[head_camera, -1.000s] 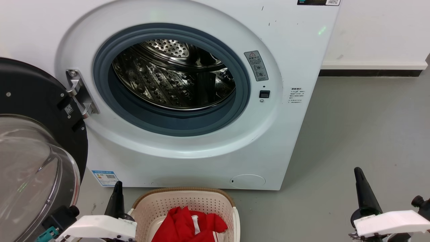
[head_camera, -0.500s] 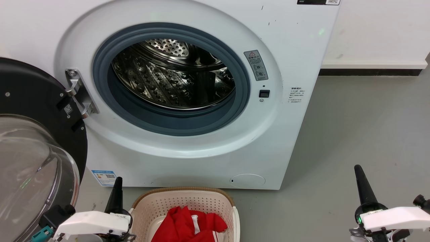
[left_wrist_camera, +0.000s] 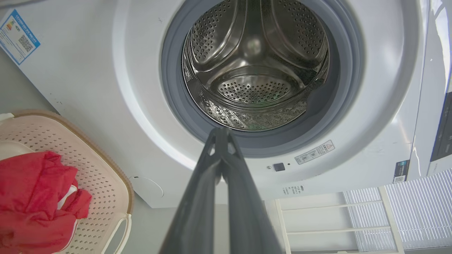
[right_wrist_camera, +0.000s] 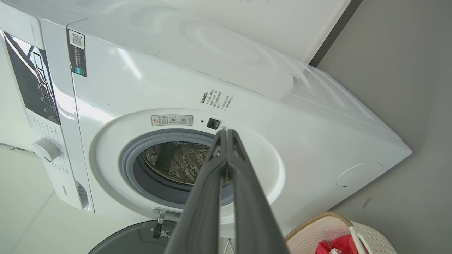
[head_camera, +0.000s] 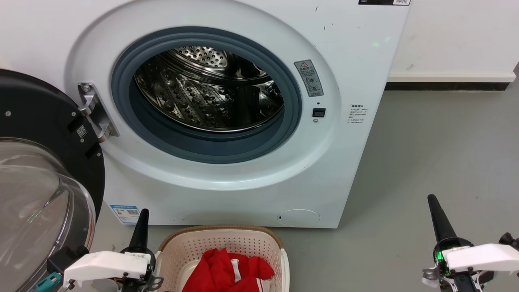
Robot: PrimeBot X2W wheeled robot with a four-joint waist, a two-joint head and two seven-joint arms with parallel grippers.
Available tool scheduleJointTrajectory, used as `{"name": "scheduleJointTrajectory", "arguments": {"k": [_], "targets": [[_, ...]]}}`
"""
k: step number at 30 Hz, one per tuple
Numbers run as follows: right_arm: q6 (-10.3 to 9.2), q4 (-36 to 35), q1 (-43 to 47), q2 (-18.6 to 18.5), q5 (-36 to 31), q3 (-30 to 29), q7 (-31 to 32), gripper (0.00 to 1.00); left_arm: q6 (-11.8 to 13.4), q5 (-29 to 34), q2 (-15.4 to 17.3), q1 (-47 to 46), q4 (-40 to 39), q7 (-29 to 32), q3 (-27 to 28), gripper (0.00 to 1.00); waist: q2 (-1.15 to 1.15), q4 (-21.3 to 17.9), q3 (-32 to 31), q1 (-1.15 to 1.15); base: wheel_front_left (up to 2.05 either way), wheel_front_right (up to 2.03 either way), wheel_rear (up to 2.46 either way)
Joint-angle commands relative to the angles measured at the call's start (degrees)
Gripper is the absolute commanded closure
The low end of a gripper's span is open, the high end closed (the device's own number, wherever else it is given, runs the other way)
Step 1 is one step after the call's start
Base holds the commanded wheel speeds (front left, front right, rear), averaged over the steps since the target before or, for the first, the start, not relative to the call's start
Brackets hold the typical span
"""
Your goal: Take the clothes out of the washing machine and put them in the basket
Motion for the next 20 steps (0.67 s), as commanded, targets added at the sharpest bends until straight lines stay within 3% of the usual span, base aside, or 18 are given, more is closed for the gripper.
{"name": "scheduleJointTrajectory", "arguments": {"k": [1, 20], "targets": [[0.01, 0.0, -1.5, -0.4, 2.0, -0.2, 0.4, 1.00, -0.6, -1.9, 0.0, -1.3, -0.1, 0.5, 0.4, 1.00, 0.00, 0.0, 0.0, 0.00, 0.00, 0.00, 0.00], [0.01, 1.4, -3.0, -0.2, 11.2, -1.0, 2.9, 1.00, -1.7, -11.5, 0.0, -2.6, 0.6, 2.7, 1.2, 1.00, 0.00, -0.1, 0.2, 0.00, 0.00, 0.00, 0.00]]}}
